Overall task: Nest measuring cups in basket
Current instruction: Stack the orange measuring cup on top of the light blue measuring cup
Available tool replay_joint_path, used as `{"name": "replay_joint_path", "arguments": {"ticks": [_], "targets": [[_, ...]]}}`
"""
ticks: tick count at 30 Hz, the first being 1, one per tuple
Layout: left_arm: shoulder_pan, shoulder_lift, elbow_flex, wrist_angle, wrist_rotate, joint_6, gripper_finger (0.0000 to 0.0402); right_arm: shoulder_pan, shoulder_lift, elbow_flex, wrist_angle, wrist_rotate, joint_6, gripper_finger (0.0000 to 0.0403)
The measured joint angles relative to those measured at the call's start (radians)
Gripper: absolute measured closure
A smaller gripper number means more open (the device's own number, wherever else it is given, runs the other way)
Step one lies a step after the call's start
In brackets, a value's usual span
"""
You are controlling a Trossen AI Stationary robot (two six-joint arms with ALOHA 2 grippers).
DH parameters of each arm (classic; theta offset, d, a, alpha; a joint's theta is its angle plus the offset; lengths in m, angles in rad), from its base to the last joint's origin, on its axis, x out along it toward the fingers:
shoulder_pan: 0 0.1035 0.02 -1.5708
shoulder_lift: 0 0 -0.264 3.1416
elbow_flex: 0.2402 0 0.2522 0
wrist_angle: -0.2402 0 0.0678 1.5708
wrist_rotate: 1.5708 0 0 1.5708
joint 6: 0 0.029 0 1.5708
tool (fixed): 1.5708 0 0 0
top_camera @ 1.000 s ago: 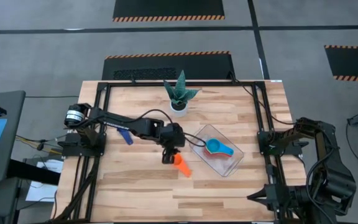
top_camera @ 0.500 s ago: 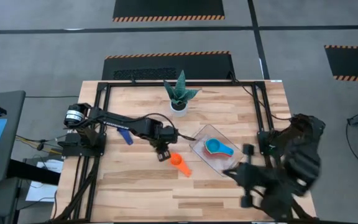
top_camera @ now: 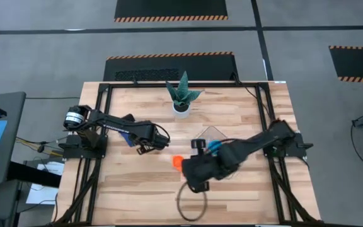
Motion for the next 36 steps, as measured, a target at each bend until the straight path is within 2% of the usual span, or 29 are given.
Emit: {"name": "replay_joint_path", "arguments": {"ticks": [8,14,17,21,25,30,36], "targets": [[-0.041,-0.111,-0.085,-0.004,0.019,-0.093,0.0285,-0.058,0.199,-0.001,0.07,-0.003,0.035,0.0376],[-0.122,-0.342,-0.131,0.0,0.046,-0.233,0.0285,-0.078,0.239,0.0,0.173,-0.038,0.035,0.0378],[-0.178,-0.474,-0.155,0.055,0.04,-0.246,0.0285,-0.092,0.237,0.001,0.211,-0.054,0.035,0.038],[-0.244,-0.636,-0.213,0.178,-0.033,-0.235,0.0285,-0.117,0.238,0.001,0.291,-0.067,0.034,0.0377],[-0.265,-0.76,-0.309,0.251,-0.105,-0.265,0.0285,-0.142,0.238,0.001,0.333,-0.16,0.035,0.0372],[-0.243,-0.809,-0.459,0.264,-0.102,-0.317,0.0285,-0.157,0.239,0.001,0.318,-0.162,0.035,0.0377],[-0.213,-0.794,-0.609,0.394,-0.085,-0.359,0.0285,-0.16,0.266,0.003,0.31,-0.175,-0.03,0.038]]}}
